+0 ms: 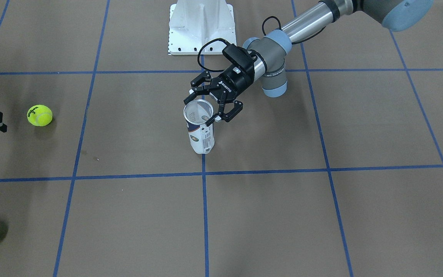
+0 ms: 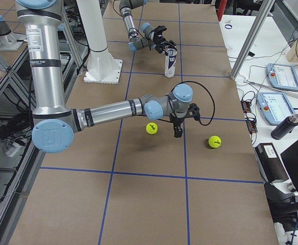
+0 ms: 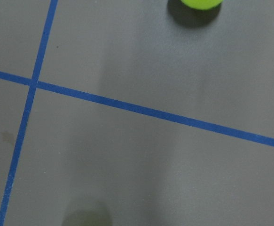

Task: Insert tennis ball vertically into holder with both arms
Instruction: 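Lower the right gripper onto the nearer yellow tennis ball and grasp it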

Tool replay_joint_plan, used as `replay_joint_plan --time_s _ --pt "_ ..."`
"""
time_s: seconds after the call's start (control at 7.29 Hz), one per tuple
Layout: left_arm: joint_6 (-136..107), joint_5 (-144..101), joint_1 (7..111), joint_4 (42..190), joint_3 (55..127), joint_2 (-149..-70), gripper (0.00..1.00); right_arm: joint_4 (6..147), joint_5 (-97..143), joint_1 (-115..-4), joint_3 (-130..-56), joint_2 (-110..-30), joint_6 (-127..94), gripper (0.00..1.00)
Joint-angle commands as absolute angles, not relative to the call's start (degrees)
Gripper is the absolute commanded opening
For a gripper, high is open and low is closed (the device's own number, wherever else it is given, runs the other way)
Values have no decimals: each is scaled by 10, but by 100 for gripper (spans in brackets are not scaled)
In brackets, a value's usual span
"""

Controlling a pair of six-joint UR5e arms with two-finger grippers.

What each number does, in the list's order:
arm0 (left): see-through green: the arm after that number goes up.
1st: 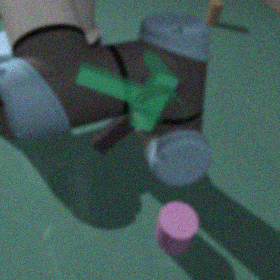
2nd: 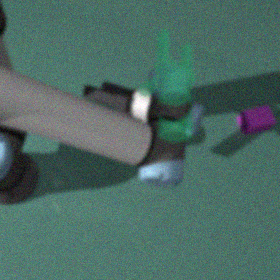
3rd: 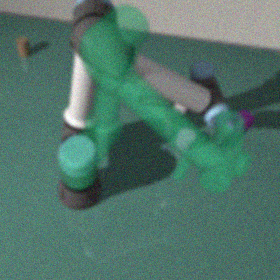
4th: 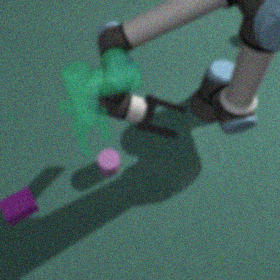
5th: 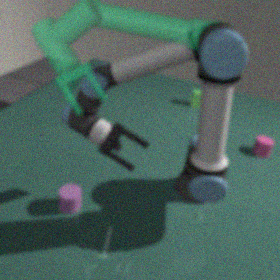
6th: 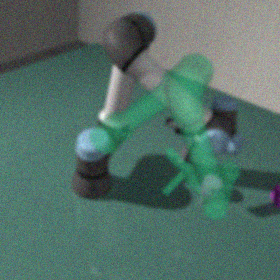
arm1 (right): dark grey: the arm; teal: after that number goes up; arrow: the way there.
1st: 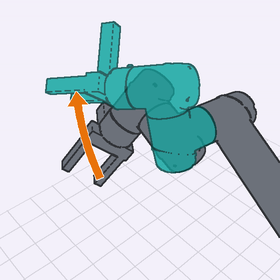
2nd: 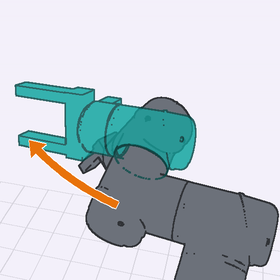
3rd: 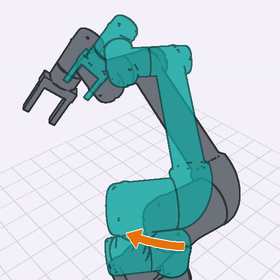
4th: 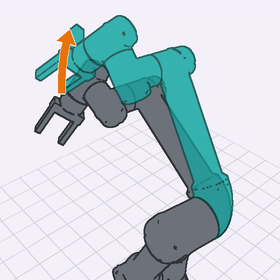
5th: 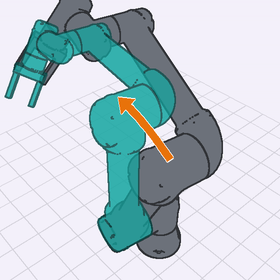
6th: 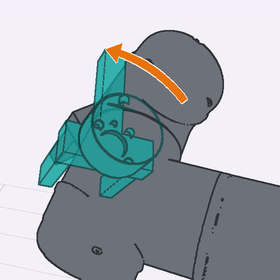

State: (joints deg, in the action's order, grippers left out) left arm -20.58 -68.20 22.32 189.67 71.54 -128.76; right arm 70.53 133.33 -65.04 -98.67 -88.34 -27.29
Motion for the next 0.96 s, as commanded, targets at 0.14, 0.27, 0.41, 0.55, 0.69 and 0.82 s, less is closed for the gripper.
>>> replay_joint_plan --time_s 0.14,0.27,0.41,0.55,0.69,0.82 --pt "-206 -682 223 1897 716 -1288 89 611 1265 -557 -1011 -917 -393 99" --pt "-206 -682 223 1897 716 -1288 89 611 1265 -547 -1024 -930 -393 99" --pt "-206 -682 223 1897 716 -1288 89 611 1261 -534 -1026 -947 -393 99" --pt "-206 -682 223 1897 716 -1288 89 611 1250 -518 -1025 -949 -393 99" --pt "-207 -682 223 1897 716 -1288 89 611 1238 -504 -1023 -948 -393 99" --pt "-206 -682 223 1897 716 -1288 89 612 1236 -500 -1020 -949 -393 99"
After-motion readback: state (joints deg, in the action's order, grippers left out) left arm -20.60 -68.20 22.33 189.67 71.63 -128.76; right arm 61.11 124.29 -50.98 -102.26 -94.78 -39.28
